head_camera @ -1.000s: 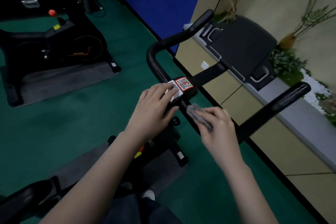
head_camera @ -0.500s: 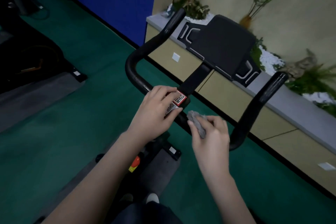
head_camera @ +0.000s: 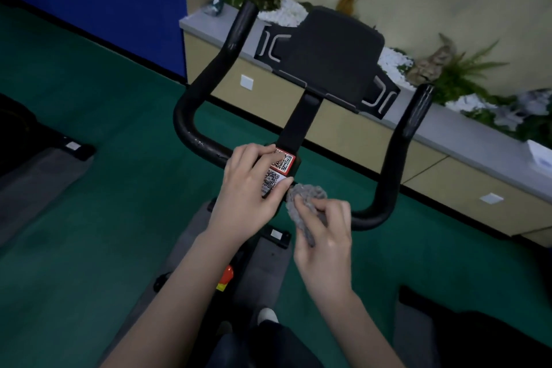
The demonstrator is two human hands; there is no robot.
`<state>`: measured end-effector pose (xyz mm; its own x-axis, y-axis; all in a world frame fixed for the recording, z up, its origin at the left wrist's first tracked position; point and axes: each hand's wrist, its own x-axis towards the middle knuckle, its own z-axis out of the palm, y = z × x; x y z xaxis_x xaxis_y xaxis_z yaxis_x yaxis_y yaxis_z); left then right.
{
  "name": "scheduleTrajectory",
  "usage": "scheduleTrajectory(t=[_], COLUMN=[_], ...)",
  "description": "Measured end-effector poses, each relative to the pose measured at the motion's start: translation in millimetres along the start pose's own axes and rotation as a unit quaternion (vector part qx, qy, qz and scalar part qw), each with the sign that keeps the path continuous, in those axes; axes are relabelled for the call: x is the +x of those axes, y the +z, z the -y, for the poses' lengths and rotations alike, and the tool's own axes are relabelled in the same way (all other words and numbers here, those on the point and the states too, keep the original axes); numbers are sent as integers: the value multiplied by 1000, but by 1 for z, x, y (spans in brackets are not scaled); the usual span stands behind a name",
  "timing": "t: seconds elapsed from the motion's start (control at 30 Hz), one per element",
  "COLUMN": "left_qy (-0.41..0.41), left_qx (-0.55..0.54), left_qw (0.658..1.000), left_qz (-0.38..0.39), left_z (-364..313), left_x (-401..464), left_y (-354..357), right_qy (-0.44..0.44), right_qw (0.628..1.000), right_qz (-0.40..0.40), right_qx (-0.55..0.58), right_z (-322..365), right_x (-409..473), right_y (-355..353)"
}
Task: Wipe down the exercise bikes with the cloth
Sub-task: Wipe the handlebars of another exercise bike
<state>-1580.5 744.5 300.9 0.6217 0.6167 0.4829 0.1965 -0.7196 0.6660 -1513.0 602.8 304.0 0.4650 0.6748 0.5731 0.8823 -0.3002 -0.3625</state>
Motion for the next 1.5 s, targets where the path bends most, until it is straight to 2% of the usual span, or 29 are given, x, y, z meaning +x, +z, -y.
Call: scheduleTrajectory(t=[0.1, 0.27, 0.4, 0.57, 0.67, 0.73, 0.77, 0.8, 0.83, 0.87, 0.9, 0.93, 0.97, 1.03, 1.3, 1.37, 1.5], left_qy=[1, -10, -3, -5, -1, 1, 2, 3, 4, 5, 3, 2, 1, 1, 9, 2, -3], left_qx=[-15, -30, -30, -38, -34, -31, -32, -32, -32, -31, -31, -31, -31, -28, -20, -22, -26], left_qw=[1000, 999, 1000, 999, 999, 999, 999, 999, 999, 999, 999, 999, 999, 999, 999, 999, 999], left_qz=[0, 5, 3, 10, 7, 11, 14, 15, 15, 16, 18, 20, 22, 22, 27, 28, 22], left_z=[2, 2, 3, 1, 2, 2, 2, 3, 3, 3, 3, 2, 3, 3, 6, 5, 6], left_x=[0, 0, 0, 0, -1, 0, 1, 1, 1, 1, 1, 0, 0, 1, 1, 0, 0], left_y=[2, 3, 3, 3, 3, 3, 3, 2, 2, 2, 2, 2, 1, 1, 3, 3, 4], right_qy=[11, 127, 121, 118, 171, 252, 320, 407, 494, 564, 607, 624, 626, 622, 642, 642, 603], right_qw=[999, 984, 985, 985, 973, 948, 922, 876, 809, 726, 648, 590, 553, 519, 491, 508, 579], right_qz=[-38, -125, -121, -123, -114, -96, -90, -85, -84, -95, -112, -126, -133, -133, -154, -189, -236], right_qx=[-9, -4, 25, 35, 103, 167, 200, 245, 308, 381, 447, 497, 533, 571, 568, 543, 496], right_z=[-7, -5, 15, 3, 14, 28, 34, 37, 40, 41, 41, 41, 42, 46, 40, 33, 31], right_x=[-3, 0, 5, -14, -37, -46, -46, -42, -36, -29, -21, -12, -4, 8, 10, 3, -5], right_y=[-1, 2, 20, 10, 14, 21, 23, 25, 26, 26, 24, 21, 20, 21, 17, 7, 10])
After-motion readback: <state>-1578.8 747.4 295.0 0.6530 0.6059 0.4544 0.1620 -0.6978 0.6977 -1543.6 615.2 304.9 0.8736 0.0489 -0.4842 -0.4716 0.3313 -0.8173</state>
